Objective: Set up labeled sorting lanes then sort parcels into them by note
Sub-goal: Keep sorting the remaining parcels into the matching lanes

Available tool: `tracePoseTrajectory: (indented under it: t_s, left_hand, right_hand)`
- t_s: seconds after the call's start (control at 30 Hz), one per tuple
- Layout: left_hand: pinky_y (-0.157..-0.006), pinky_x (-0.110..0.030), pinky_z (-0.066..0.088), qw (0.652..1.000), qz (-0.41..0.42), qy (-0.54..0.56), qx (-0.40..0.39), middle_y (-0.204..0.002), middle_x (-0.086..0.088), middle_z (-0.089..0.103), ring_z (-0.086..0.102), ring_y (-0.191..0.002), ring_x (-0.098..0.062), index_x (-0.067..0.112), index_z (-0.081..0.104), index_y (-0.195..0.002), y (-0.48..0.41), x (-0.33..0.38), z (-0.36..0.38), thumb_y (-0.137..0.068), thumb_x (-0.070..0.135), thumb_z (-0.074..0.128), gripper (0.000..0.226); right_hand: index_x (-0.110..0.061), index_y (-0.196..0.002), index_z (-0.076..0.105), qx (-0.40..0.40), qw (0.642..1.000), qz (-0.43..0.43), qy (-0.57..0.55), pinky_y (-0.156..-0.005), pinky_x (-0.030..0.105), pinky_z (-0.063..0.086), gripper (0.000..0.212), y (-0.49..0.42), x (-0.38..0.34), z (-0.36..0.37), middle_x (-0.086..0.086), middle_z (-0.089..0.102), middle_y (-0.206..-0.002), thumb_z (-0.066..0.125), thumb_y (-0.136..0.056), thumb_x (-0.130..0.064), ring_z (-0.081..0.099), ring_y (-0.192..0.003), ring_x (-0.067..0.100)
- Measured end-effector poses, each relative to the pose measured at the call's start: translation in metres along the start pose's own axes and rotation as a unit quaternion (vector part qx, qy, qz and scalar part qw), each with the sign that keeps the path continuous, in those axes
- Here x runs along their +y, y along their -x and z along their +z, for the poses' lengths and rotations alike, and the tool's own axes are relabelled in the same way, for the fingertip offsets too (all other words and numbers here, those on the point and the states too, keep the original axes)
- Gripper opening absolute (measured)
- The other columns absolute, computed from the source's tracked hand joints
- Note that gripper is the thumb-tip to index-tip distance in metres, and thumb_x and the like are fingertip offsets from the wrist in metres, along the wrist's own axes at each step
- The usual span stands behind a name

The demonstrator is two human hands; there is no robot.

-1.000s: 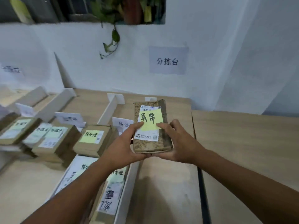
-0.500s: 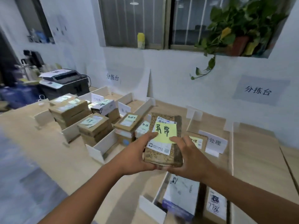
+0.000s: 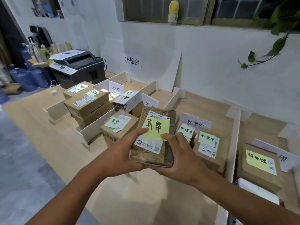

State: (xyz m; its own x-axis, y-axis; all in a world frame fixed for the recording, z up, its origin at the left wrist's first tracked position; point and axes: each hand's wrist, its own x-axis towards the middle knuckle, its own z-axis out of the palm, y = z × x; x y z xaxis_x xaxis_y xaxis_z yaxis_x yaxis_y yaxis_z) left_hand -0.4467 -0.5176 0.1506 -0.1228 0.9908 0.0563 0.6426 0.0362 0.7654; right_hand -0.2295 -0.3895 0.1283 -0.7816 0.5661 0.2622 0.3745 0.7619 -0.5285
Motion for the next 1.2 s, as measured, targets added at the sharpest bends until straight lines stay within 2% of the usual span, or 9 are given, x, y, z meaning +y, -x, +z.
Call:
tracePoseTrajectory:
  t_s: [0.1, 0.23, 0.37, 0.53, 0.67, 0.8, 0.93, 1.1, 1.2]
  left_hand:
    - [-0.091, -0.02, 0.056, 0.999, -0.037, -0.013, -0.018, -0.138, 0.039, 0.045, 0.055, -0.121, 0.01, 0.061, 0.026, -0.145, -0.027, -0.035, -0.036, -0.066, 0.041, 0.092, 0.105]
    - [-0.081, -0.017, 0.057, 0.998, -0.058, -0.011, -0.038, -0.127, 0.049, 0.044, 0.057, -0.116, 0.013, 0.064, 0.028, -0.143, -0.059, -0.073, -0.082, -0.067, 0.037, 0.092, 0.103]
    - [-0.087, -0.026, 0.06, 0.997, -0.046, -0.031, -0.048, -0.14, 0.034, 0.045, 0.057, -0.121, 0.006, 0.063, 0.027, -0.144, -0.079, -0.107, -0.116, -0.066, 0.041, 0.093, 0.104]
    - [-0.091, -0.033, 0.06, 0.997, -0.029, -0.01, -0.072, -0.143, 0.023, 0.047, 0.058, -0.123, -0.001, 0.063, 0.025, -0.143, -0.1, -0.155, -0.145, -0.066, 0.042, 0.093, 0.105]
    - [-0.088, -0.024, 0.059, 0.992, 0.018, 0.005, -0.123, -0.134, 0.035, 0.047, 0.057, -0.118, 0.011, 0.058, 0.027, -0.145, -0.119, -0.197, -0.171, -0.069, 0.031, 0.094, 0.105]
    - [-0.089, -0.022, 0.058, 0.982, 0.052, 0.04, -0.177, -0.136, 0.025, 0.055, 0.061, -0.115, 0.008, 0.052, 0.03, -0.147, -0.139, -0.225, -0.196, -0.07, 0.025, 0.093, 0.103]
    - [-0.089, -0.018, 0.056, 0.975, 0.081, 0.054, -0.201, -0.13, 0.029, 0.057, 0.061, -0.113, 0.009, 0.052, 0.028, -0.147, -0.164, -0.242, -0.206, -0.07, 0.031, 0.092, 0.102]
    - [-0.084, -0.02, 0.059, 0.972, 0.055, 0.058, -0.22, -0.125, 0.027, 0.061, 0.063, -0.108, 0.009, 0.06, 0.028, -0.14, -0.176, -0.269, -0.19, -0.069, 0.03, 0.09, 0.099]
    - [-0.081, -0.019, 0.059, 0.974, 0.053, 0.07, -0.208, -0.12, 0.027, 0.063, 0.066, -0.105, 0.006, 0.055, 0.031, -0.144, -0.176, -0.282, -0.18, -0.065, 0.033, 0.087, 0.099]
  right_hand:
    - [-0.045, -0.141, 0.025, -0.024, 0.999, 0.015, -0.027, -0.099, 0.039, 0.051, 0.096, -0.052, 0.002, 0.03, -0.013, 0.028, -0.124, 0.07, -0.064, -0.079, 0.043, -0.121, 0.012]
    - [-0.045, -0.142, 0.025, -0.027, 0.998, 0.032, -0.046, -0.097, 0.041, 0.052, 0.096, -0.109, -0.005, 0.061, -0.013, 0.028, -0.123, 0.074, -0.065, -0.075, 0.041, -0.12, 0.013]
    - [-0.043, -0.143, 0.025, -0.029, 0.997, 0.048, -0.048, -0.099, 0.043, 0.052, 0.097, -0.148, -0.014, 0.084, -0.006, 0.031, -0.129, 0.075, -0.066, -0.073, 0.042, -0.124, 0.016]
    - [-0.042, -0.142, 0.025, -0.026, 0.995, 0.093, -0.018, -0.099, 0.046, 0.051, 0.096, -0.182, -0.027, 0.113, -0.007, 0.03, -0.124, 0.071, -0.064, -0.075, 0.045, -0.121, 0.02]
    - [-0.044, -0.145, 0.021, -0.025, 0.987, 0.159, 0.01, -0.106, 0.047, 0.047, 0.1, -0.205, -0.051, 0.139, -0.007, 0.028, -0.125, 0.076, -0.066, -0.072, 0.042, -0.126, 0.021]
    - [-0.045, -0.145, 0.019, -0.005, 0.976, 0.216, 0.003, -0.107, 0.044, 0.047, 0.099, -0.221, -0.078, 0.156, -0.009, 0.027, -0.126, 0.073, -0.067, -0.074, 0.041, -0.127, 0.018]
    - [-0.047, -0.144, 0.02, 0.026, 0.966, 0.258, -0.011, -0.102, 0.044, 0.051, 0.095, -0.239, -0.084, 0.164, -0.009, 0.027, -0.125, 0.069, -0.065, -0.065, 0.048, -0.12, 0.019]
    - [-0.042, -0.148, 0.022, 0.01, 0.955, 0.295, -0.019, -0.104, 0.045, 0.05, 0.096, -0.245, -0.071, 0.188, -0.009, 0.026, -0.124, 0.074, -0.069, -0.061, 0.048, -0.122, 0.019]
    - [-0.041, -0.148, 0.025, 0.017, 0.956, 0.291, -0.013, -0.102, 0.045, 0.05, 0.096, -0.244, -0.065, 0.198, -0.006, 0.027, -0.124, 0.065, -0.066, -0.068, 0.047, -0.121, 0.02]
